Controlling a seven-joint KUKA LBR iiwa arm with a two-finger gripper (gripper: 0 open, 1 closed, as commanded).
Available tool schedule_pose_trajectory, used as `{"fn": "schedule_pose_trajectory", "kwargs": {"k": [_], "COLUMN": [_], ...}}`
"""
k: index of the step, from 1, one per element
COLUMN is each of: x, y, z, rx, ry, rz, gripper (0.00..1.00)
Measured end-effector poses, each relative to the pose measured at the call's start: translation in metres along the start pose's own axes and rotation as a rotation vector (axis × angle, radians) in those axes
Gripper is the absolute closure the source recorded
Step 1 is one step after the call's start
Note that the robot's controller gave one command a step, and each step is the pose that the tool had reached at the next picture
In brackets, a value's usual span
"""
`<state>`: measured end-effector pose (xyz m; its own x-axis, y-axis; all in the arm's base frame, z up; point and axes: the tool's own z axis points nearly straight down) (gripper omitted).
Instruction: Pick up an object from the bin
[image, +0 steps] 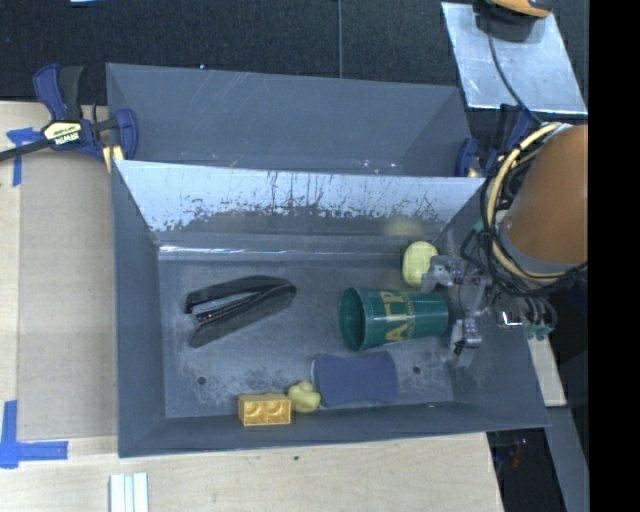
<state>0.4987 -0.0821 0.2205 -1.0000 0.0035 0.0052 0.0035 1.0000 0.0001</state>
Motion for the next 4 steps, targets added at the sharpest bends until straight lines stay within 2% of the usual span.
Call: {"fn": "schedule_pose_trajectory", "kwargs": {"k": [1,2,3,4], "x": [-0.002,-0.041,-0.038,-0.049], "y": [0.000,0.024,0.070,0.088], "z": [-0.004,0.028,0.032,0.058], "rx": [0.001,0.003,0.003,0.003], "ry": [-0.009,-0.016,-0.016,-0.015], "rz": [-0.003,-0.071,0.000,-0.023], "gripper": [0.00,0.00,0.00,0.00]}}
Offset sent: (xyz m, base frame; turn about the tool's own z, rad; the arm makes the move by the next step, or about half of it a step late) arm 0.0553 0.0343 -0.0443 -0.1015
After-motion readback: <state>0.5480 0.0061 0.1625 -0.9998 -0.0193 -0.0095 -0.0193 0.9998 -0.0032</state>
